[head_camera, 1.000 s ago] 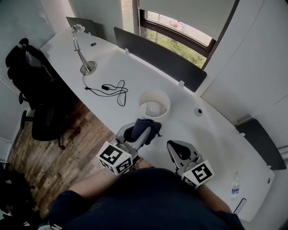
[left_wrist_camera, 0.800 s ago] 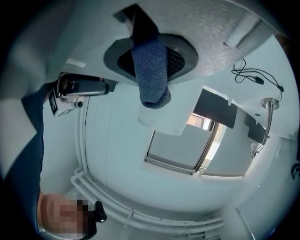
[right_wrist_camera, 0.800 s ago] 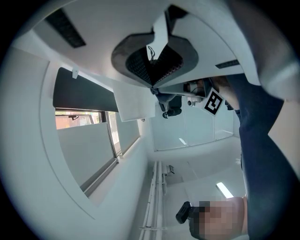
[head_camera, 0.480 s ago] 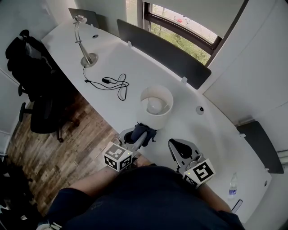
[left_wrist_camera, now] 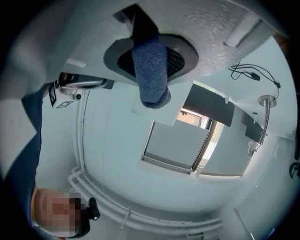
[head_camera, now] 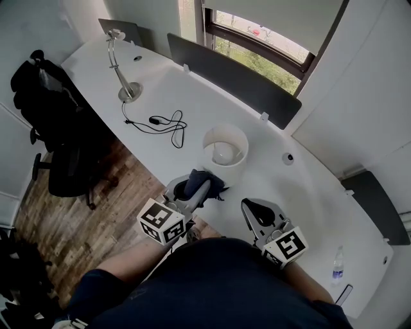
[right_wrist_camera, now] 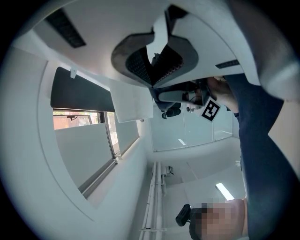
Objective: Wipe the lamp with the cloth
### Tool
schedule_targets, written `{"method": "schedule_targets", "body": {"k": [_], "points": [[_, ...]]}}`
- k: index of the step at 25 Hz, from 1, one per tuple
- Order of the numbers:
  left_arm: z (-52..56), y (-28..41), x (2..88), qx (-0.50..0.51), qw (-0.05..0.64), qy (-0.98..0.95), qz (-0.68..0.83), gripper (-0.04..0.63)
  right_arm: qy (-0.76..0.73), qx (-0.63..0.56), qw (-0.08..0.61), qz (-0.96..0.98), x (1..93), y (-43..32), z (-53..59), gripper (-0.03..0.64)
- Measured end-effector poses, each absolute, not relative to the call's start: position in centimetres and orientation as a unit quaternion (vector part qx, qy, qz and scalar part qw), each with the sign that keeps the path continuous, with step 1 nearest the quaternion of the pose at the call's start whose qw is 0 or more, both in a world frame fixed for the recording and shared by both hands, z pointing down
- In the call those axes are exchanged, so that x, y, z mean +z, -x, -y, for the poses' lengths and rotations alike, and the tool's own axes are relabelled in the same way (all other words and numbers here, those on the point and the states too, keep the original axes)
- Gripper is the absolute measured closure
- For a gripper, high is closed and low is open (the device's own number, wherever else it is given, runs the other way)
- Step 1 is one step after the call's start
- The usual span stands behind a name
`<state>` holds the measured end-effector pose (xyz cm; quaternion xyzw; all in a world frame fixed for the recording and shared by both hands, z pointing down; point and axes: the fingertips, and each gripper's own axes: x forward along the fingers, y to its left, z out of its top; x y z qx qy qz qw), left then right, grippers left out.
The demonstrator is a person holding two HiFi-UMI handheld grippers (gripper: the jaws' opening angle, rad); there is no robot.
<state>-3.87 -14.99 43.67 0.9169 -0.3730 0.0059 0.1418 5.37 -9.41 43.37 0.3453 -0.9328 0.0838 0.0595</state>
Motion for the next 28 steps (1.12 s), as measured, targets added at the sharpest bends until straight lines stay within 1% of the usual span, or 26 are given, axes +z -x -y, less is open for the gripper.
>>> {"method": "schedule_targets", "body": {"k": [6, 10, 13, 22, 28], "points": [[15.4, 3.9, 37.3, -0.039, 0.105, -0.926, 0.360, 0.528, -0.351, 0.080, 0.050, 0.932, 42.6, -5.1, 9.4, 0.606], [15.7, 4.3, 36.2, -0.051, 0.093, -0.927, 0.360, 0.528, -0.353, 0.079, 0.051, 0.931, 42.6, -5.0, 9.3, 0.606], [15.7, 4.6, 38.2, -0.041, 0.109, -0.925, 0.361, 0.528, -0.358, 0.080, 0.055, 0.929, 42.7, -5.1, 9.4, 0.606], [16.5, 6.2, 47.7, 0.030, 0.162, -0.913, 0.374, 0.528, -0.366, 0.086, 0.072, 0.924, 43.6, -5.1, 9.7, 0.606], [16.8, 7.1, 51.3, 0.059, 0.184, -0.904, 0.382, 0.528, -0.368, 0.088, 0.080, 0.922, 43.8, -5.1, 9.7, 0.606]]}}
